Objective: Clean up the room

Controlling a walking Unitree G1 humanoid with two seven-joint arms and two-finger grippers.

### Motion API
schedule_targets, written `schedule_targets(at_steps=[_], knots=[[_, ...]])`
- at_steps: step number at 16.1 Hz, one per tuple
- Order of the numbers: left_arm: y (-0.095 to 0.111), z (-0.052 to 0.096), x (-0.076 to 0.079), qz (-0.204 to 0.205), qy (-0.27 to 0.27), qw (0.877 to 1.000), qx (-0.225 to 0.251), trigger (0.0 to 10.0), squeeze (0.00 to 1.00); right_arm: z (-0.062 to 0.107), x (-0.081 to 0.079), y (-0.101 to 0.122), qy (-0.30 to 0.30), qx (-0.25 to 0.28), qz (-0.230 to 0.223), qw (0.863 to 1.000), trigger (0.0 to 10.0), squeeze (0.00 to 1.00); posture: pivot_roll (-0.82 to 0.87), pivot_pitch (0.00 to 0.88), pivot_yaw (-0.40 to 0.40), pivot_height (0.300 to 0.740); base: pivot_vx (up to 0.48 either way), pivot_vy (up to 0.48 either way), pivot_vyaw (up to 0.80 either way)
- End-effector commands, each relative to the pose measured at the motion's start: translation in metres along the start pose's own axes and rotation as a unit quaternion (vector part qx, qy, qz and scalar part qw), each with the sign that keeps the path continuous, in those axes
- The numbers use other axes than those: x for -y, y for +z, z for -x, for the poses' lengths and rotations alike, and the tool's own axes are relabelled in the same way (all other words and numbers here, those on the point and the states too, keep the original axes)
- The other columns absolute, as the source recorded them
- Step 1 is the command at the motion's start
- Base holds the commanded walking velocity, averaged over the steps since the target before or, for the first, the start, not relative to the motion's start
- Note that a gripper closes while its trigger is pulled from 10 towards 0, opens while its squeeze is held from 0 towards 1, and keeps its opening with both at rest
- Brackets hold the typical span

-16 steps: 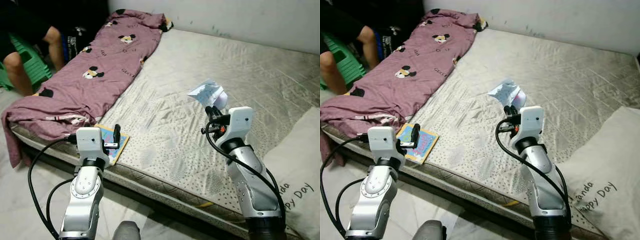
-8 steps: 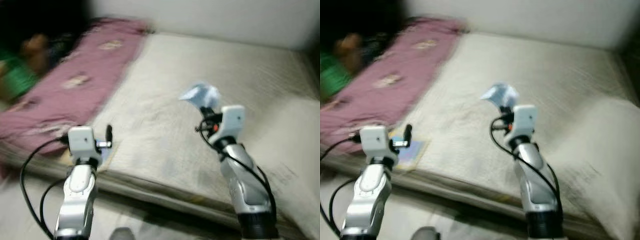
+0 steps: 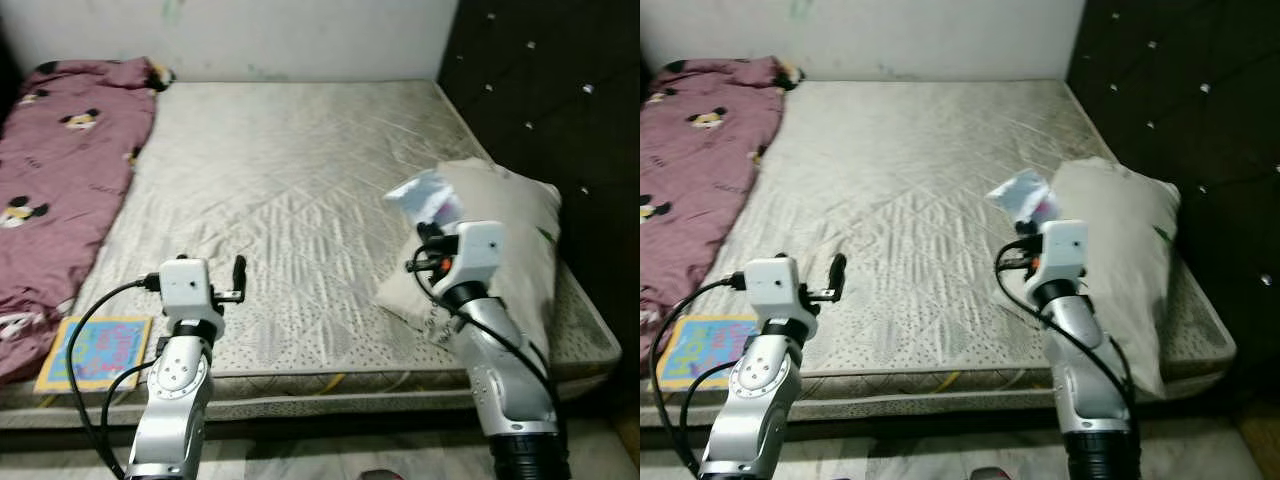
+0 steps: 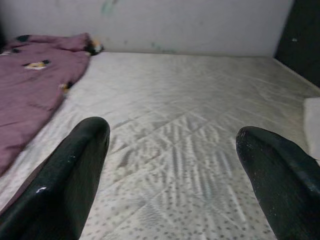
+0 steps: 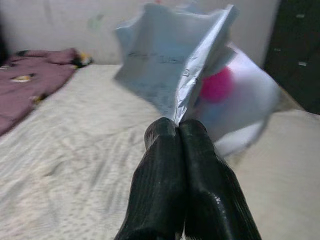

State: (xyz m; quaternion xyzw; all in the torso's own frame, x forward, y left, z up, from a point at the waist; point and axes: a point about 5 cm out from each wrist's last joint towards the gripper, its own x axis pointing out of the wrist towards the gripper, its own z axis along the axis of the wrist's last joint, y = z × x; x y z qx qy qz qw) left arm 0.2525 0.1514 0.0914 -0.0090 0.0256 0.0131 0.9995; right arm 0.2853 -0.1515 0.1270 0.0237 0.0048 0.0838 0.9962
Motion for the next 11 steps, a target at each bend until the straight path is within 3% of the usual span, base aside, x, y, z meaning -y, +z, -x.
schedule_targets(at_steps=[1, 4, 9, 11], knots=[[0.0014, 0.0013, -0.0005, -0.004, -0.001, 1.0, 0.0, 10.0, 0.0, 0.001, -0.0015, 0.0027, 0.005, 0.001, 0.001, 1.0, 10.0, 0.0, -0.07, 0.0, 0.01, 0.74, 0.0, 0.0, 0.0], [0.0009, 0.0031, 0.0005, 0.005, -0.006, 1.0, -0.002, 10.0, 0.0, 0.0018, -0.0041, 0.0034, 0.019, 0.006, 0.029, 0.999, 10.0, 0.0, -0.07, 0.0, 0.011, 0.74, 0.0, 0.0, 0.0], [0.0005, 0.0022, -0.0022, 0.009, 0.001, 1.0, -0.004, 10.0, 0.0, -0.0014, -0.0059, 0.0003, 0.004, -0.006, 0.002, 1.0, 10.0, 0.0, -0.06, 0.0, 0.012, 0.74, 0.0, 0.0, 0.0], [0.0008, 0.0022, -0.0023, 0.008, 0.0, 1.0, -0.003, 10.0, 0.0, -0.0012, -0.0062, -0.0014, 0.005, -0.009, 0.003, 1.0, 10.0, 0.0, -0.06, 0.0, 0.011, 0.74, 0.0, 0.3, -0.8]])
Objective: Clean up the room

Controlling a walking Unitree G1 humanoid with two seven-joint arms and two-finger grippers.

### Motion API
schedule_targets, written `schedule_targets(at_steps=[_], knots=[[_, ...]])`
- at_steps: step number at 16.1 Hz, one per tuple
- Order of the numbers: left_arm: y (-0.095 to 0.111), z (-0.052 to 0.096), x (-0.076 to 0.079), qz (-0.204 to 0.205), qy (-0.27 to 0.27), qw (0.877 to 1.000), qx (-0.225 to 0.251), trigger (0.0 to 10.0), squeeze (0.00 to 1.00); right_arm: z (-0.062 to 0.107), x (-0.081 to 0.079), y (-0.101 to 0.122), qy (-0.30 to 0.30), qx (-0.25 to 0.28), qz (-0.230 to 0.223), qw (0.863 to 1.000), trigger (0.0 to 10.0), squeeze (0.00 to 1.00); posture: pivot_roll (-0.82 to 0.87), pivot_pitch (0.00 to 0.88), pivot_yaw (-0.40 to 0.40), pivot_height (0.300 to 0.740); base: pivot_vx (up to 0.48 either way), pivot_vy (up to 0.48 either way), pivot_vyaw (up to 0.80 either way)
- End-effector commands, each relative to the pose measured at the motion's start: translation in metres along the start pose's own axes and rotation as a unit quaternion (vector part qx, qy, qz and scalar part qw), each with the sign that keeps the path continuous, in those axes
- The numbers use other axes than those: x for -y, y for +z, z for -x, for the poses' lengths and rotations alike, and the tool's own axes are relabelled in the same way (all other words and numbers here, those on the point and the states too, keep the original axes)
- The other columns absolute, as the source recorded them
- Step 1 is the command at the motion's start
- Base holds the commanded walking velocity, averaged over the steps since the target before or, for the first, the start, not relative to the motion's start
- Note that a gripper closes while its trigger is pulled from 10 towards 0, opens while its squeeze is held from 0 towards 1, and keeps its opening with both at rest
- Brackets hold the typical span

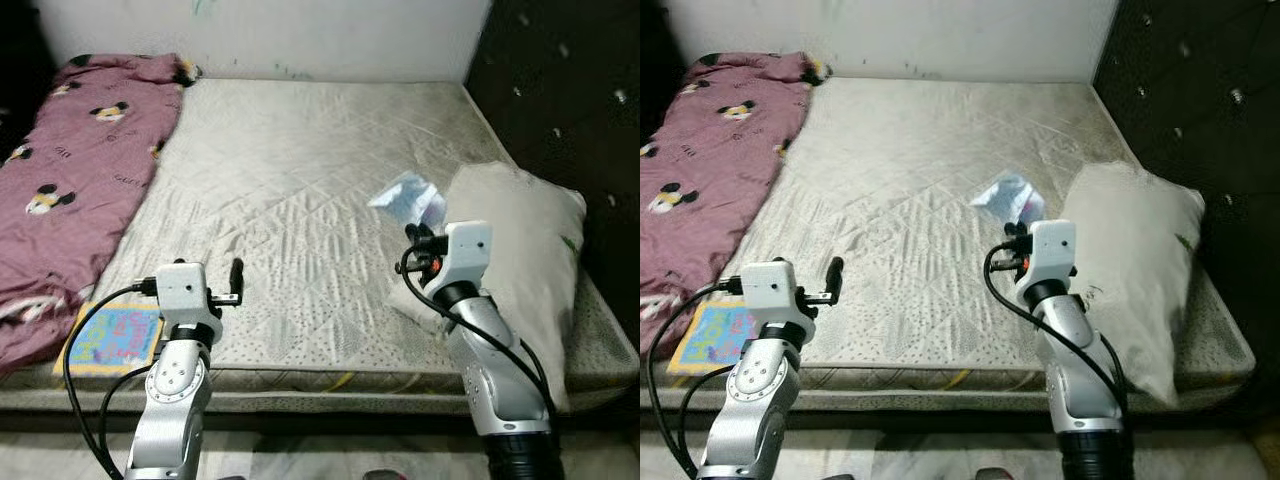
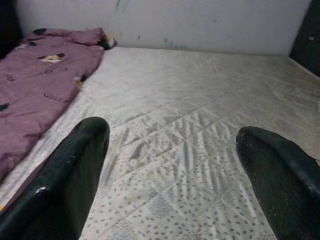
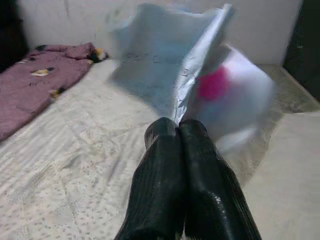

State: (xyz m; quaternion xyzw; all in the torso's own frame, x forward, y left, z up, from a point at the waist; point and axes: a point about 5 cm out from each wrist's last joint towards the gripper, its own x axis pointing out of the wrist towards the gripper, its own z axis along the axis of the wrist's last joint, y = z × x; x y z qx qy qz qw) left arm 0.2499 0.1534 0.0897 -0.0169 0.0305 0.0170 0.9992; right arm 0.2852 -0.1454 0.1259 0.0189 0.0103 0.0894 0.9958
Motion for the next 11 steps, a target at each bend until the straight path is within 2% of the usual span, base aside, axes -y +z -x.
schedule_targets(at_steps=[1, 3, 6, 11], knots=[[0.0027, -0.0004, 0.0, 0.001, -0.005, 1.0, 0.002, 10.0, 0.0, -0.0004, -0.0004, 0.0004, 0.002, -0.001, 0.0, 1.0, 10.0, 0.0, -0.06, 0.0, 0.011, 0.74, 0.0, 0.33, -0.8], [0.0028, -0.0008, 0.0006, 0.0, -0.006, 1.0, 0.003, 10.0, 0.0, -0.0011, -0.0001, 0.0008, 0.002, 0.0, 0.0, 1.0, 10.0, 0.0, -0.06, 0.0, 0.009, 0.74, 0.0, 0.356, -0.8], [0.0029, -0.0006, 0.0014, 0.0, -0.007, 1.0, 0.004, 10.0, 0.0, -0.0016, -0.0012, 0.0004, 0.007, -0.002, -0.002, 1.0, 10.0, 0.0, -0.06, 0.0, 0.006, 0.74, 0.0, 0.405, -0.49], [0.0031, -0.0007, 0.0019, 0.003, -0.005, 1.0, 0.003, 10.0, 0.0, -0.0022, -0.0058, -0.0003, 0.027, -0.003, -0.002, 1.0, 10.0, 0.0, -0.06, 0.0, 0.003, 0.74, 0.0, 0.401, 0.0]])
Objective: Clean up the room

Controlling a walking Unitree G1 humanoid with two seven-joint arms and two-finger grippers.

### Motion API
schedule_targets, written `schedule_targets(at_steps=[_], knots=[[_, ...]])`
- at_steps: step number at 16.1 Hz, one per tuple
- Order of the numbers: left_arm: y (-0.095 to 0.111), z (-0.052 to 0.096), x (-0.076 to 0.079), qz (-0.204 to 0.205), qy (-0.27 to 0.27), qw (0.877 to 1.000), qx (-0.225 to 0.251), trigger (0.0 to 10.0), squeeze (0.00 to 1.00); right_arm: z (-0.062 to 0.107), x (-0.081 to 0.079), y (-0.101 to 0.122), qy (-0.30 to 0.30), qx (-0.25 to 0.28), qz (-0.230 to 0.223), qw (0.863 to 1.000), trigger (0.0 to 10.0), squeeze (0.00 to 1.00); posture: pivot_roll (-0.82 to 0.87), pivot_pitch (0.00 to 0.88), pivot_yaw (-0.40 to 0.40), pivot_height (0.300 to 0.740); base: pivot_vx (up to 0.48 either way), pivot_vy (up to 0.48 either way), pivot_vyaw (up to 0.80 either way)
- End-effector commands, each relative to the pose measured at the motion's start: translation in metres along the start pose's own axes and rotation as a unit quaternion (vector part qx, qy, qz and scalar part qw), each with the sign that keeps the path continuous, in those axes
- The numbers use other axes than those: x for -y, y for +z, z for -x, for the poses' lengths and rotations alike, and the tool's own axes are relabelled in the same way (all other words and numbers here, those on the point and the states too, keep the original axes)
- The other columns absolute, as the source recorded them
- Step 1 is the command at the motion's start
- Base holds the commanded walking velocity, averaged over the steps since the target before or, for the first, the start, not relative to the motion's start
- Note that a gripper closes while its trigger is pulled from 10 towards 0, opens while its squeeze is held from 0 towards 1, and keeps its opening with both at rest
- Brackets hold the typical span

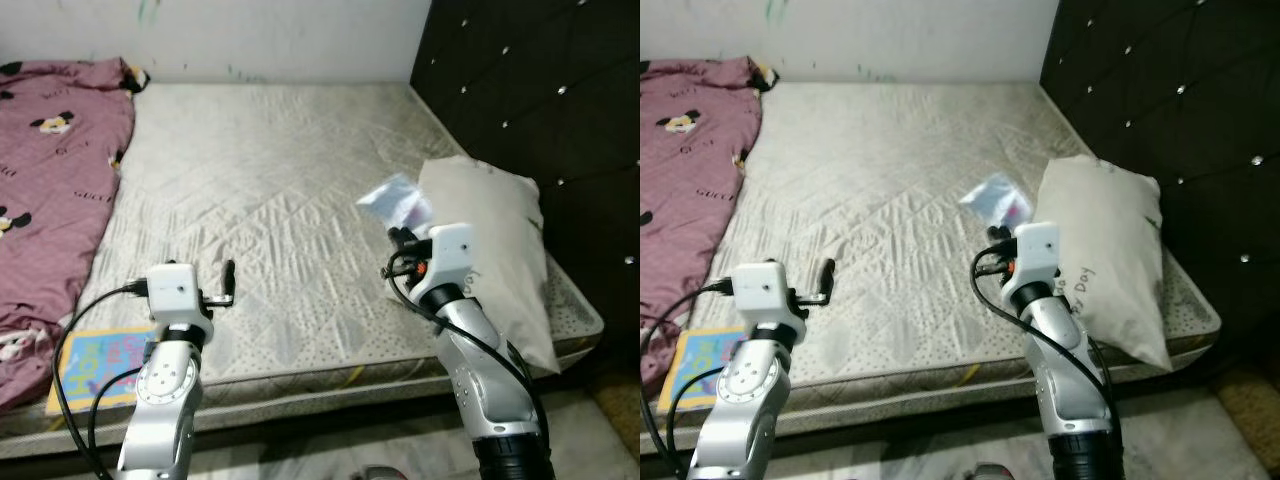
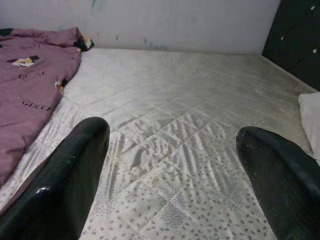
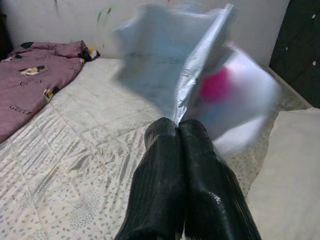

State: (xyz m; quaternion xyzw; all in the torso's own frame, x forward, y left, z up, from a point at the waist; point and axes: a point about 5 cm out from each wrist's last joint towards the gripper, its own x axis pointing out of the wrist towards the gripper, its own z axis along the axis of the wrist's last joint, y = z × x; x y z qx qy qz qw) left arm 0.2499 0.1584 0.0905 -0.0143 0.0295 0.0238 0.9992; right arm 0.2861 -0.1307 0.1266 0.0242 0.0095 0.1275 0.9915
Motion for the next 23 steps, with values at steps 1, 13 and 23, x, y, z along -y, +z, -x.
schedule_targets(at_steps=[1, 13, 23], knots=[[0.0019, -0.001, 0.0069, 0.006, -0.011, 1.0, 0.001, 10.0, 0.0, 0.0018, 0.0083, -0.0014, -0.012, -0.006, -0.002, 1.0, 10.0, 0.0, -0.06, 0.0, 0.002, 0.74, 0.0, 0.412, 0.0], [0.0017, -0.003, 0.0084, 0.009, -0.011, 1.0, 0.001, 10.0, 0.0, 0.0019, 0.0072, -0.004, -0.004, -0.014, -0.005, 1.0, 10.0, 0.0, -0.07, 0.0, 0.0, 0.74, 0.0, 0.445, 0.0], [0.005, -0.003, 0.0105, 0.022, -0.024, 0.999, 0.013, 10.0, 0.0, 0.0021, 0.006, -0.0089, 0.001, -0.024, 0.004, 1.0, 10.0, 0.0, -0.07, 0.0, -0.001, 0.74, 0.0, 0.252, 0.0]])
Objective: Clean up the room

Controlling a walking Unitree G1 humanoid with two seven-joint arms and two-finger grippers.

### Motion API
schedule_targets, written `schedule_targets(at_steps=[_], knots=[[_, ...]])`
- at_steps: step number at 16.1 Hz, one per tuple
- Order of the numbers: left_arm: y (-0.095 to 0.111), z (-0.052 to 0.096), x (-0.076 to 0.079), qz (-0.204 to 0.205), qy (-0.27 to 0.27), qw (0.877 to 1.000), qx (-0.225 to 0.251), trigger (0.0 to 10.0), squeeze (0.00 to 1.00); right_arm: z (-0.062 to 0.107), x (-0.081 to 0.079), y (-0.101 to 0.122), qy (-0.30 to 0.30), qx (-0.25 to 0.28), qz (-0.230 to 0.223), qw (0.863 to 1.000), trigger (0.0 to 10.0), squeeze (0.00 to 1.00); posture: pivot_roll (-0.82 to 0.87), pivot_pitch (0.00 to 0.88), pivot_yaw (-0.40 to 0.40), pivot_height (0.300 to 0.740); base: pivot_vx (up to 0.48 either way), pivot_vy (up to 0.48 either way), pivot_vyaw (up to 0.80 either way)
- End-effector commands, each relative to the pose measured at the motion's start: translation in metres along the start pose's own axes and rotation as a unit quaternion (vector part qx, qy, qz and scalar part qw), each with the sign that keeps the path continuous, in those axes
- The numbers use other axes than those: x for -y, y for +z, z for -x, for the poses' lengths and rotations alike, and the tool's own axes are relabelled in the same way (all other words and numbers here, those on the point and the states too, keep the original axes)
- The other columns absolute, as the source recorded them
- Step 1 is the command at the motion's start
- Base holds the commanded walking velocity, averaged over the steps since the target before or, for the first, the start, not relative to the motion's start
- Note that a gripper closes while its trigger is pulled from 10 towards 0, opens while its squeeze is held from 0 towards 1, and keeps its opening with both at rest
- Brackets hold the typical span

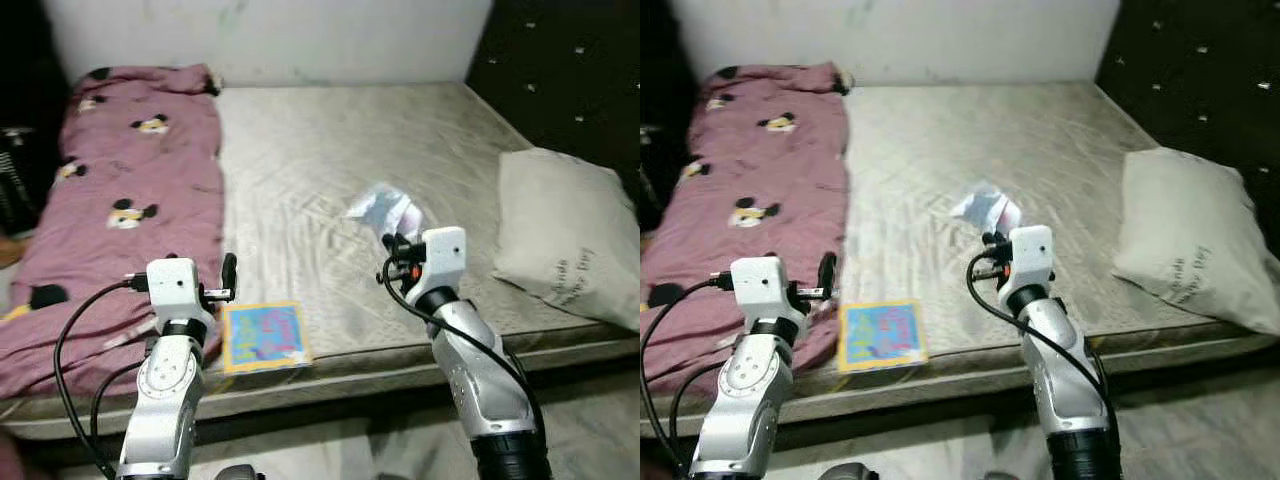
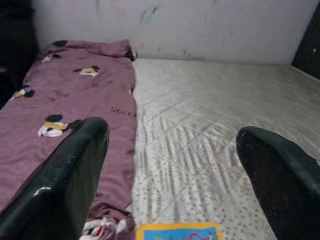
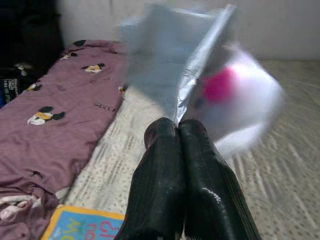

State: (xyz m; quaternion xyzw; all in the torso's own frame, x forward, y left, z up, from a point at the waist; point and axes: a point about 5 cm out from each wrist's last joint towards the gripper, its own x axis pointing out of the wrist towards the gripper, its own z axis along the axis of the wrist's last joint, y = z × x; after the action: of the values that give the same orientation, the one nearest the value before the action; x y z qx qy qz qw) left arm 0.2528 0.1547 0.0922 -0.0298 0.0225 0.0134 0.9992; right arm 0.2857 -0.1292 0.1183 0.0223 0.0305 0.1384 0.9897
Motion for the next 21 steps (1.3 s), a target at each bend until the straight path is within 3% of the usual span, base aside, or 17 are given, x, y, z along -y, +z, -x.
schedule_targets(at_steps=[1, 6, 13, 21], knots=[[0.0028, -0.0006, 0.0067, 0.009, -0.013, 1.0, 0.005, 10.0, 0.0, 0.0023, 0.0071, -0.0007, -0.009, -0.003, 0.005, 1.0, 10.0, 0.0, -0.07, 0.0, -0.001, 0.74, 0.0, 0.0, 0.0], [0.0016, -0.0007, 0.0062, 0.008, -0.008, 1.0, 0.0, 10.0, 0.0, 0.0016, 0.0043, -0.0006, 0.004, -0.002, 0.024, 1.0, 10.0, 0.0, -0.07, 0.0, -0.002, 0.74, 0.0, 0.0, 0.0], [0.0017, -0.0009, 0.0074, 0.011, -0.01, 1.0, 0.002, 10.0, 0.0, 0.0018, 0.0047, -0.0018, 0.004, -0.005, 0.023, 1.0, 10.0, 0.0, -0.07, 0.0, -0.005, 0.74, 0.0, 0.41, 0.0], [0.0022, -0.002, 0.0082, 0.014, -0.016, 1.0, 0.002, 10.0, 0.0, 0.0025, 0.0057, -0.0025, 0.001, -0.007, 0.027, 1.0, 10.0, 0.0, -0.07, 0.0, -0.002, 0.74, 0.0, 0.133, 0.0]])
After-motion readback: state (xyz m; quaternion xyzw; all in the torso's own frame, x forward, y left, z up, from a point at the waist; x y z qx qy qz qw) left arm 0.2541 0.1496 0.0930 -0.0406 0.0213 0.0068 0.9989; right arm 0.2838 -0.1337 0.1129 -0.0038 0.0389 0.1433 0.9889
